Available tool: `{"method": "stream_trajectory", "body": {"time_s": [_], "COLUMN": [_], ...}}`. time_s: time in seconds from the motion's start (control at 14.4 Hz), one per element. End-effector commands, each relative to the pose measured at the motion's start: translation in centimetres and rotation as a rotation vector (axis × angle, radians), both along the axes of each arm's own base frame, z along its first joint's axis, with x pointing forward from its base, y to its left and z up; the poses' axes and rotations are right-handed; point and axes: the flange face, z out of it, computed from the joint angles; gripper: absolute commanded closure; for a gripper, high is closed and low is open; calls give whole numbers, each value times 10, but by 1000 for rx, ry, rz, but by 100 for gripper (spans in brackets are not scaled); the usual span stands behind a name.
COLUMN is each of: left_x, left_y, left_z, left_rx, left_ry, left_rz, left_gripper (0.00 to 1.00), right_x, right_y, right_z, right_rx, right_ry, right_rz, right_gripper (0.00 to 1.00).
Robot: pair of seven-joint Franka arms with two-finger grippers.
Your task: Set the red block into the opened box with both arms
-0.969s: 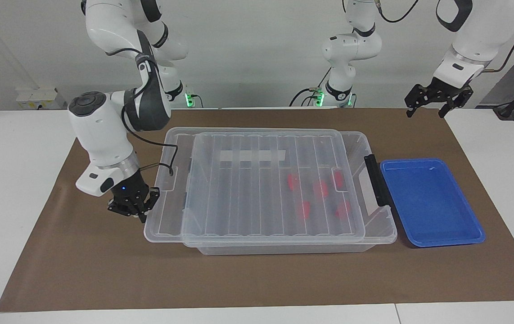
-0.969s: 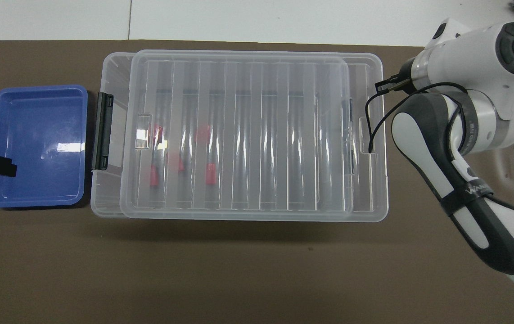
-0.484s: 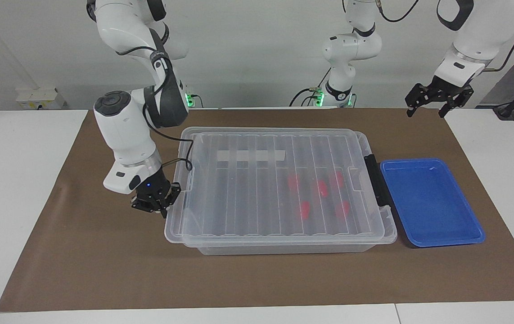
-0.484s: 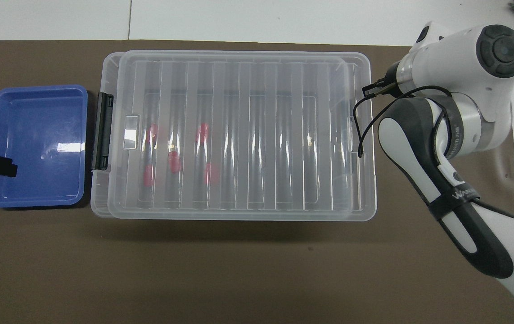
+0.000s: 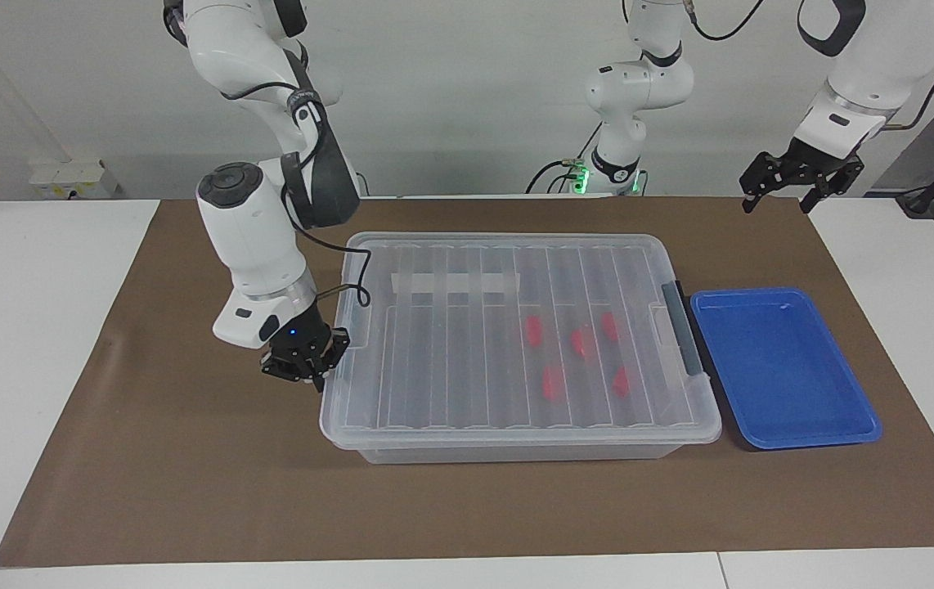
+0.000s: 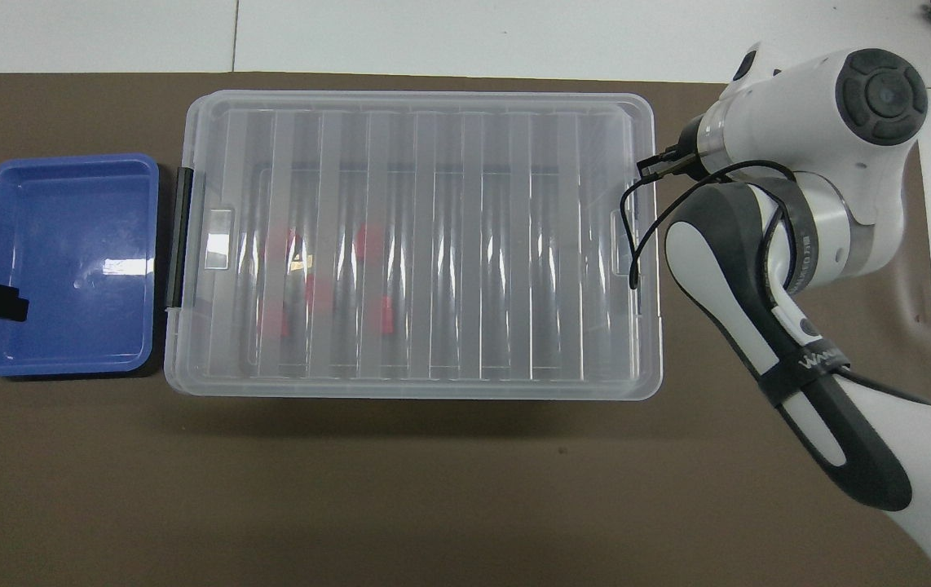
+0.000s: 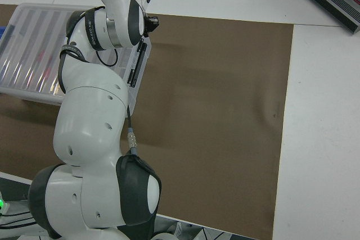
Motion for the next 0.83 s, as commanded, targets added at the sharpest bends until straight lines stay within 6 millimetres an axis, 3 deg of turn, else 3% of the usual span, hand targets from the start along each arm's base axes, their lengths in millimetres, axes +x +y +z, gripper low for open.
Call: {"method": "stream_trajectory", "body": {"time_s": [0.0, 0.28, 0.35, 0.42, 0.48, 0.62, 0.76], "left_x": [-9, -9, -9, -9, -9, -9, -9], "left_y": [0, 0, 0, 1, 1, 1, 0], "left_z": [1, 1, 1, 1, 1, 1, 1], "left_rx": [-11, -11, -11, -11, -11, -11, -11], "left_ry": [-10, -10, -10, -10, -10, -10, -10], "left_rz": [1, 1, 1, 2, 2, 2, 1], "left_gripper": [0, 0, 0, 0, 0, 0, 0], "right_x": [-13, -38, -48, -57, -64, -78, -92], "right_y": [-8, -55, -63, -75, -88, -109, -117], "right_z": [22, 55, 65, 76, 88, 110, 123], "right_rx": [11, -7, -14, -16, -14, -15, -29], "right_ry": [34, 94, 96, 99, 110, 124, 161], "right_rz": [-63, -199, -215, -249, -308, -382, -396], "right_gripper": [100, 100, 76, 25, 0, 0, 0]}}
